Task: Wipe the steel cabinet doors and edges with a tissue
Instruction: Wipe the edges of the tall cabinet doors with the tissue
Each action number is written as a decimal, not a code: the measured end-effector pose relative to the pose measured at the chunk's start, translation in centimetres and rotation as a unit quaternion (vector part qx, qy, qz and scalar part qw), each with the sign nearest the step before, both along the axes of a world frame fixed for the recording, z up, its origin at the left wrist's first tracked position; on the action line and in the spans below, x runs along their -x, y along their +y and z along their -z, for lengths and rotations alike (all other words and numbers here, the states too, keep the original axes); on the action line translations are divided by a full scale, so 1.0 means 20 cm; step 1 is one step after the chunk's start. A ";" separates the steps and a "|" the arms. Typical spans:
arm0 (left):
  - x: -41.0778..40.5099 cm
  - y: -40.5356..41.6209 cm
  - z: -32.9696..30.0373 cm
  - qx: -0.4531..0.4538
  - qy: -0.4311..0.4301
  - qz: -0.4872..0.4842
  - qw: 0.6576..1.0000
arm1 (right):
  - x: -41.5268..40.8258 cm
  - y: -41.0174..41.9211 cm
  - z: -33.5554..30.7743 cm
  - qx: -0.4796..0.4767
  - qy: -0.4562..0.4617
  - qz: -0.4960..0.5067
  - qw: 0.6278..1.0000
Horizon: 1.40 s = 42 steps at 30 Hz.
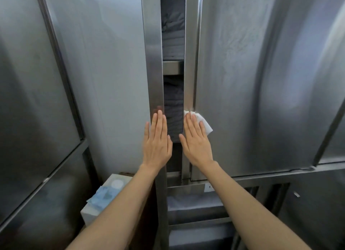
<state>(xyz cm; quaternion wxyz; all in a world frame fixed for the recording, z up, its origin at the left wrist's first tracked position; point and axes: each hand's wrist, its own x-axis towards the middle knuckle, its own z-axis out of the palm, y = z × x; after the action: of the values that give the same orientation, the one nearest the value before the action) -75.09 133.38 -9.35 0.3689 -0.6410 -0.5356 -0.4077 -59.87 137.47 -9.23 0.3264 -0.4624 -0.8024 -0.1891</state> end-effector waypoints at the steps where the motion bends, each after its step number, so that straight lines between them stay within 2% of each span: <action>1: 0.00 -0.01 0.07 0.012 0.000 -0.004 1.000 | 0.00 0.00 0.00 -0.003 0.002 -0.004 1.000; 4: 0.02 0.02 0.20 0.039 -0.012 -0.011 0.999 | -0.01 0.01 0.01 -0.015 0.004 -0.008 1.000; 8: 0.04 0.11 0.24 0.030 -0.015 0.007 0.999 | -0.01 0.03 0.04 -0.027 0.023 -0.022 0.999; 14: 0.07 0.19 0.28 -0.034 0.002 0.007 0.999 | -0.04 0.00 0.43 -0.017 -0.024 -0.016 0.999; 16: 0.06 0.19 0.28 -0.046 0.004 0.011 0.999 | -0.03 0.03 0.30 -0.044 -0.009 -0.024 0.999; 20: 0.07 0.18 0.28 -0.051 0.001 0.015 0.999 | 0.00 0.10 -0.21 -0.102 0.046 -0.040 0.993; 22: 0.06 0.19 0.27 -0.048 0.001 0.011 0.999 | -0.01 0.14 -0.25 -0.118 0.036 -0.033 0.992; 27: 0.06 0.19 0.28 -0.046 0.002 0.009 0.999 | -0.04 0.04 0.41 -0.055 -0.020 -0.012 0.998; 29: 0.06 0.19 0.28 -0.049 0.004 0.011 0.999 | -0.04 0.02 0.47 -0.042 -0.024 -0.007 0.999; 34: 0.06 0.19 0.28 -0.044 -0.001 0.011 0.999 | 0.03 0.08 -0.13 -0.107 0.080 -0.045 0.990; 36: 0.06 0.19 0.28 -0.045 -0.004 0.004 0.999 | 0.04 0.12 -0.27 -0.127 0.102 -0.058 0.985; 38: 0.06 0.19 0.28 -0.044 -0.004 0.005 0.999 | 0.05 0.12 -0.15 -0.110 0.107 -0.063 0.986; 42: 0.06 0.19 0.27 -0.041 0.003 -0.007 0.999 | 0.03 -0.02 0.51 0.005 0.064 -0.039 0.997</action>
<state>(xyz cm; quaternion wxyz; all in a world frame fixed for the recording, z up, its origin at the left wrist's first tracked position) -76.24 137.10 -14.82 0.3997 -0.6224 -0.5218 -0.4249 -60.42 137.03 -19.43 0.3819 -0.4438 -0.7982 -0.1418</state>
